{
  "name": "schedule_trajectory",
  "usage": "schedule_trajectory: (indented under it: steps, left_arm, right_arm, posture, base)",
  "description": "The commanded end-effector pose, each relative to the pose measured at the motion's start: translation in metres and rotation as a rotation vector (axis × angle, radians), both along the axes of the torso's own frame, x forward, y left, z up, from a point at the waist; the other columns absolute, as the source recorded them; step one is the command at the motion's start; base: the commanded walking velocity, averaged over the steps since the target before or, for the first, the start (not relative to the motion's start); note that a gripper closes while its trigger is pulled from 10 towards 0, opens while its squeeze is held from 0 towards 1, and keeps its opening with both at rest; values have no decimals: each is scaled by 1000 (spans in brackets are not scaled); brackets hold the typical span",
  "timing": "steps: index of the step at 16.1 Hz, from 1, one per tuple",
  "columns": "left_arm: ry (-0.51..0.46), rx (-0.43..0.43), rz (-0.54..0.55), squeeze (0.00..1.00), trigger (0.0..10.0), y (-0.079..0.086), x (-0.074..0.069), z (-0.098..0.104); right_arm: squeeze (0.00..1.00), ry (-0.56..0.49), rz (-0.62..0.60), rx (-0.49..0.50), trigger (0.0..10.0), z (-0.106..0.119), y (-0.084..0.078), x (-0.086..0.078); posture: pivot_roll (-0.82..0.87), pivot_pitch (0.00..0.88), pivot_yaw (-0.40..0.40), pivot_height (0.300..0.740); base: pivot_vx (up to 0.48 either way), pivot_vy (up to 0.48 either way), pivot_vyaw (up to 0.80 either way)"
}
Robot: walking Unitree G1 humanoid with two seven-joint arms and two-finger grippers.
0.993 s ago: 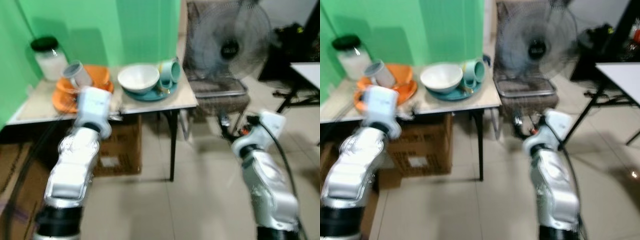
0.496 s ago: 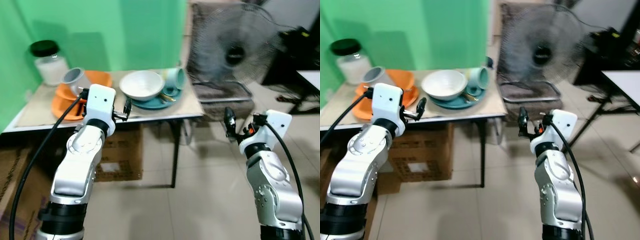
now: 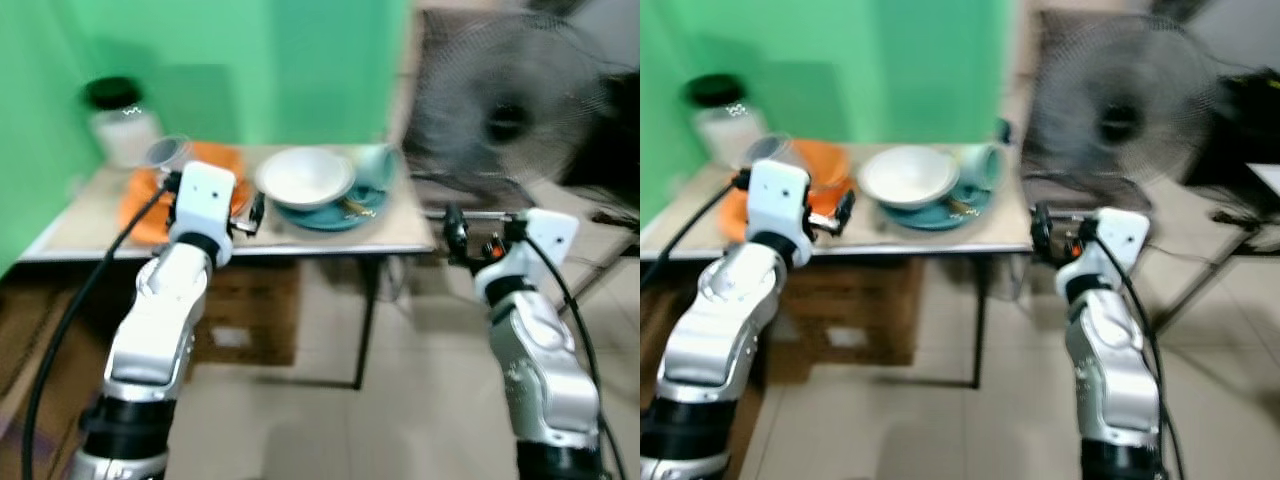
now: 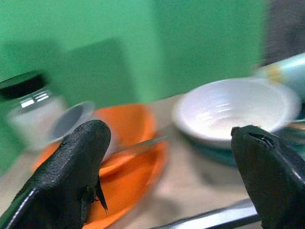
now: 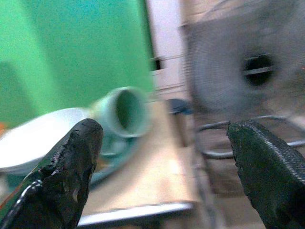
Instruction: Setting the table
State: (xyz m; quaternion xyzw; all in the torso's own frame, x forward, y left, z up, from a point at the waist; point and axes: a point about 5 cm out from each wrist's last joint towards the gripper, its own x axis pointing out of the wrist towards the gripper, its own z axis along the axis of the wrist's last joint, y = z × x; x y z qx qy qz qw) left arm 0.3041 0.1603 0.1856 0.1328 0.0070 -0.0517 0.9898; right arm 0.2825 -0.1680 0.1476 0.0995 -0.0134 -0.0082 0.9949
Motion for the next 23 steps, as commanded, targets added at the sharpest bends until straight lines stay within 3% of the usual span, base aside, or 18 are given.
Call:
schedule_trajectory:
  steps: [1, 4, 5, 6, 7, 8, 9, 17, 19, 23]
  left_arm:
    - [-1, 10, 17, 1000, 10000, 5, 1, 0]
    - [-4, 16, 4, 1000, 10000, 3, 1, 0]
    - [-7, 17, 1, 1000, 10000, 2, 1, 1]
    - [-9, 18, 0, 1000, 10000, 2, 1, 1]
    - [-15, 16, -4, 1000, 10000, 0, 1, 2]
    - [-20, 12, -7, 1000, 10000, 0, 1, 3]
    - [-24, 8, -11, 1000, 10000, -1, 0, 3]
    - [-55, 2, 4, 1000, 10000, -2, -6, 5]
    - [-79, 14, 5, 816, 10000, -3, -6, 8]
    - [-77, 26, 22, 831, 10000, -2, -5, 7]
  right_arm:
    - [1000, -9, 7, -5, 10000, 3, 3, 2]
    - [1000, -28, -2, 10, 10000, 5, 1, 4]
    - [733, -33, -4, 14, 10000, 6, 0, 4]
    - [733, -35, -6, 17, 10000, 6, -1, 5]
    - [529, -43, -6, 18, 10000, 8, -1, 6]
    - [525, -48, -6, 16, 10000, 10, -2, 7]
    - [0, -51, -4, 13, 10000, 10, -1, 9]
    - [0, -40, 95, 22, 10000, 13, 8, 12]
    - [0, -14, 112, 21, 10000, 10, 8, 11]
    - [0, -1, 149, -56, 10000, 7, 10, 13]
  posture:
    - [62, 0, 8, 740]
    - [65, 0, 2, 740]
    - [67, 0, -2, 740]
    - [67, 0, -4, 740]
    - [70, 0, -10, 740]
    - [73, 0, -15, 740]
    - [75, 0, -19, 740]
    - [93, 0, -62, 740]
    - [94, 0, -63, 740]
    - [90, 0, -61, 740]
  base:
    - [304, 0, 800]
    - [305, 0, 533]
    - [304, 0, 0]
    - [304, 0, 0]
    - [304, 0, 0]
    - [304, 0, 0]
    - [326, 0, 0]
    - [281, 0, 0]
    - [0, 0, 0]
    - [0, -360, 0]
